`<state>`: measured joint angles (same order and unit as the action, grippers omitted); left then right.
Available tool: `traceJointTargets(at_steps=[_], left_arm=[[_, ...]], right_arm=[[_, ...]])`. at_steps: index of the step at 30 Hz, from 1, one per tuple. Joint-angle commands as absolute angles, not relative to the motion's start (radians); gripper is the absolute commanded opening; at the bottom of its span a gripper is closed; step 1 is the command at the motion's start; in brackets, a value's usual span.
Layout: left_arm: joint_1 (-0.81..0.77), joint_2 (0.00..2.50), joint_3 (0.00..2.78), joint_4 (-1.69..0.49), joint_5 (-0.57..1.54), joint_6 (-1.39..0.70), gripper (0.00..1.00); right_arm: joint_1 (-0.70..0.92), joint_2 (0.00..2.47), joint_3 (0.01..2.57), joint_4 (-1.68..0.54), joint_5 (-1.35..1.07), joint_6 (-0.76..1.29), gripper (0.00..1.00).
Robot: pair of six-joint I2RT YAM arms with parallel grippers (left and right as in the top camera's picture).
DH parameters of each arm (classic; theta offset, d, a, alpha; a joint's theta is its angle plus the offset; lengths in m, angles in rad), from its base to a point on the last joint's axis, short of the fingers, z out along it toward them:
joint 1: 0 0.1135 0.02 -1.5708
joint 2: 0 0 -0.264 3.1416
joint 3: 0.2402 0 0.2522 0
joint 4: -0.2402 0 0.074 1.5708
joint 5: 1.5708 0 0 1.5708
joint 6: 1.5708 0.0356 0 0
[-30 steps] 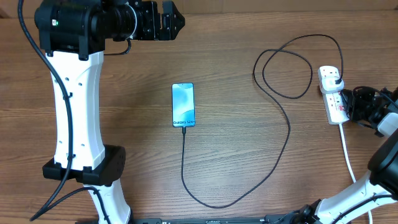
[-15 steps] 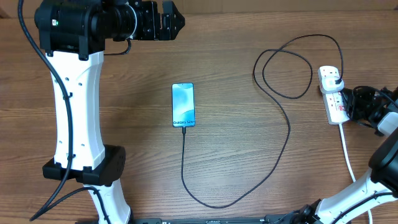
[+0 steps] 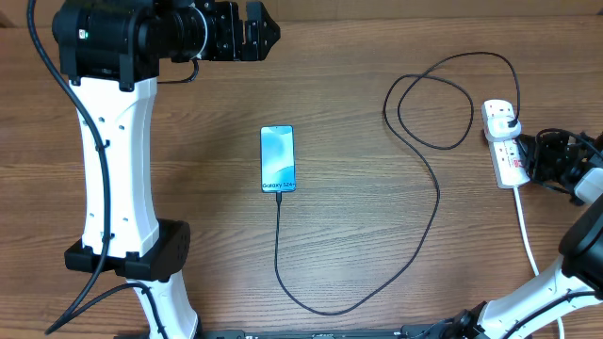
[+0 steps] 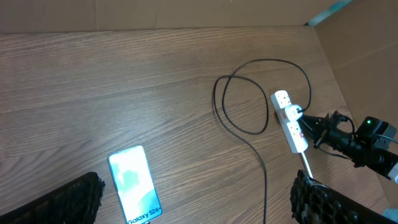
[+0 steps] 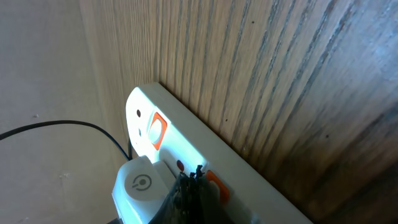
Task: Plug charger to phone and switch on socket
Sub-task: 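Press the power strip switch down with the right gripper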
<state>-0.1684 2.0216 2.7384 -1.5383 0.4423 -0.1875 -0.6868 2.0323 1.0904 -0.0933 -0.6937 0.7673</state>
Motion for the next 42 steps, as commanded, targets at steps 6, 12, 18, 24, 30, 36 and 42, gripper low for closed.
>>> traceJointTargets(at_steps=[6,12,18,24,30,36,42], left_arm=[[-0.166,2.028,2.751,-1.538,0.457,-0.18,1.0],[-0.166,2.028,2.751,-1.538,0.457,-0.18,1.0],[-0.166,2.028,2.751,-1.538,0.457,-0.18,1.0],[-0.166,2.028,2.751,-1.538,0.457,-0.18,1.0],[-0.166,2.028,2.751,-1.538,0.457,-0.18,0.99],[-0.166,2.028,2.751,-1.538,0.457,-0.18,1.0],[-0.166,2.028,2.751,-1.538,0.457,-0.18,1.0]], right_arm=[[-0.653,2.085,1.048,-0.149,-0.704,0.75,0.04],[-0.619,2.085,1.048,-0.154,-0.696,0.751,0.04],[-0.591,2.085,1.048,-0.18,-0.681,0.751,0.04],[-0.588,2.085,1.048,-0.21,-0.681,0.755,0.04],[-0.588,2.085,1.048,-0.233,-0.682,0.756,0.04],[-0.588,2.085,1.048,-0.246,-0.691,0.754,0.04],[-0.588,2.085,1.048,-0.245,-0.696,0.754,0.04]])
